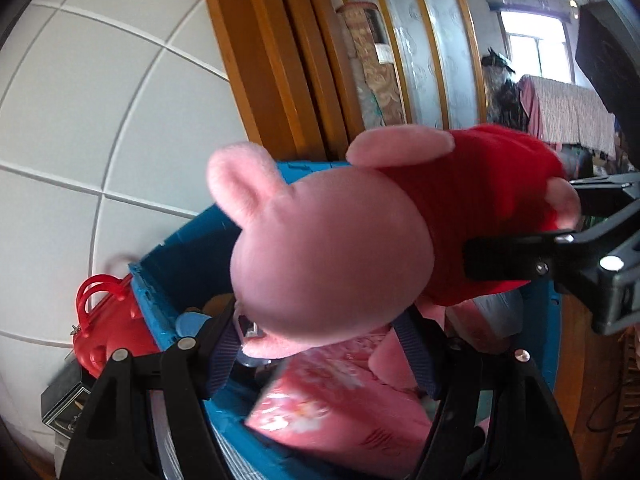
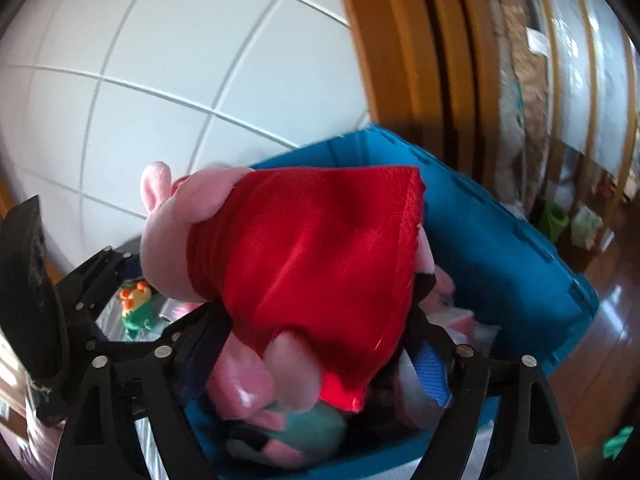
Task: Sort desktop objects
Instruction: 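Open both tools to drop the plush pig into the bin, then move both tools back over the yellow duck plush on the bed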
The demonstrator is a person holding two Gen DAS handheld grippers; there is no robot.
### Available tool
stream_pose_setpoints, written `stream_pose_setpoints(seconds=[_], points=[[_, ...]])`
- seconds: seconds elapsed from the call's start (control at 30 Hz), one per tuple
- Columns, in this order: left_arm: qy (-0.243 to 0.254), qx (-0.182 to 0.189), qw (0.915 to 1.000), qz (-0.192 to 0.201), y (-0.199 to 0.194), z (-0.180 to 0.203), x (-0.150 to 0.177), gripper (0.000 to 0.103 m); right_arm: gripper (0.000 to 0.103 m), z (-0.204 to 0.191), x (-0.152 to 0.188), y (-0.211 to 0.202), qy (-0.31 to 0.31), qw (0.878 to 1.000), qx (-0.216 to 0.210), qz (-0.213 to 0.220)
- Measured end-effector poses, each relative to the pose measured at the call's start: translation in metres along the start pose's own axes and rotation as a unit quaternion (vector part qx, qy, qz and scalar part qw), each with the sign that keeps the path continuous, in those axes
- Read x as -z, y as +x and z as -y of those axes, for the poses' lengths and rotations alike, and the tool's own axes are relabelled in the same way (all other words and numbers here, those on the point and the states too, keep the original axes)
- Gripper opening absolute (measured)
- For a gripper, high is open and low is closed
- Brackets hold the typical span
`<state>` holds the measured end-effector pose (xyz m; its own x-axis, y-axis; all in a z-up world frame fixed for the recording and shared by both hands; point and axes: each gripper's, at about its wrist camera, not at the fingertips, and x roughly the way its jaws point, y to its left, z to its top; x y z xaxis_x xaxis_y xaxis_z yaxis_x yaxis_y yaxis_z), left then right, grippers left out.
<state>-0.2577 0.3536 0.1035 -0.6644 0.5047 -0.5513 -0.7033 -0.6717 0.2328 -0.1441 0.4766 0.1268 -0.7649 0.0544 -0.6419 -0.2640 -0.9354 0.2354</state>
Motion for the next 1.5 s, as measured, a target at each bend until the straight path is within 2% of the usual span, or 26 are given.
stream_pose_setpoints(seconds=[0.13, 0.37, 0.53, 0.7, 0.83, 1.0, 1.07, 1.23, 1.37, 1.5], points=[[0.019, -0.010, 0.9997, -0.015, 0.003, 0.014, 0.011, 0.071, 0.087, 0.021, 0.008, 0.010, 0.014, 1.000, 0.022, -0.010], [0.018, -0.020, 0.9996, -0.002, -0.014, 0.019, 0.013, 0.071, 0.090, 0.029, 0.004, 0.016, 0.015, 1.000, 0.027, 0.000], [-0.010, -0.041, 0.9991, 0.008, -0.036, 0.000, 0.027, 0.071, 0.103, -0.002, 0.003, -0.001, -0.009, 0.999, 0.040, 0.028], [-0.075, -0.075, 0.9944, 0.003, -0.066, -0.042, 0.057, 0.071, 0.103, -0.054, 0.005, -0.015, -0.051, 0.996, 0.049, 0.054], [-0.128, -0.109, 0.9856, -0.020, -0.092, -0.087, 0.098, 0.071, 0.103, -0.113, 0.006, -0.015, -0.086, 0.994, 0.024, 0.061], [-0.174, -0.151, 0.9719, -0.046, -0.121, -0.148, 0.162, 0.071, 0.103, -0.200, 0.011, 0.014, -0.130, 0.990, -0.018, 0.043], [-0.194, -0.173, 0.9640, -0.055, -0.133, -0.176, 0.195, 0.071, 0.103, -0.239, 0.017, 0.038, -0.142, 0.989, -0.034, 0.026], [-0.249, -0.200, 0.9445, -0.077, -0.154, -0.243, 0.274, 0.071, 0.103, -0.321, 0.042, 0.113, -0.165, 0.984, -0.058, -0.031], [-0.295, -0.212, 0.9265, -0.098, -0.162, -0.298, 0.340, 0.071, 0.103, -0.381, 0.064, 0.175, -0.186, 0.977, -0.063, -0.083], [-0.321, -0.220, 0.9135, -0.120, -0.158, -0.339, 0.391, 0.071, 0.103, -0.429, 0.081, 0.229, -0.200, 0.970, -0.061, -0.121]])
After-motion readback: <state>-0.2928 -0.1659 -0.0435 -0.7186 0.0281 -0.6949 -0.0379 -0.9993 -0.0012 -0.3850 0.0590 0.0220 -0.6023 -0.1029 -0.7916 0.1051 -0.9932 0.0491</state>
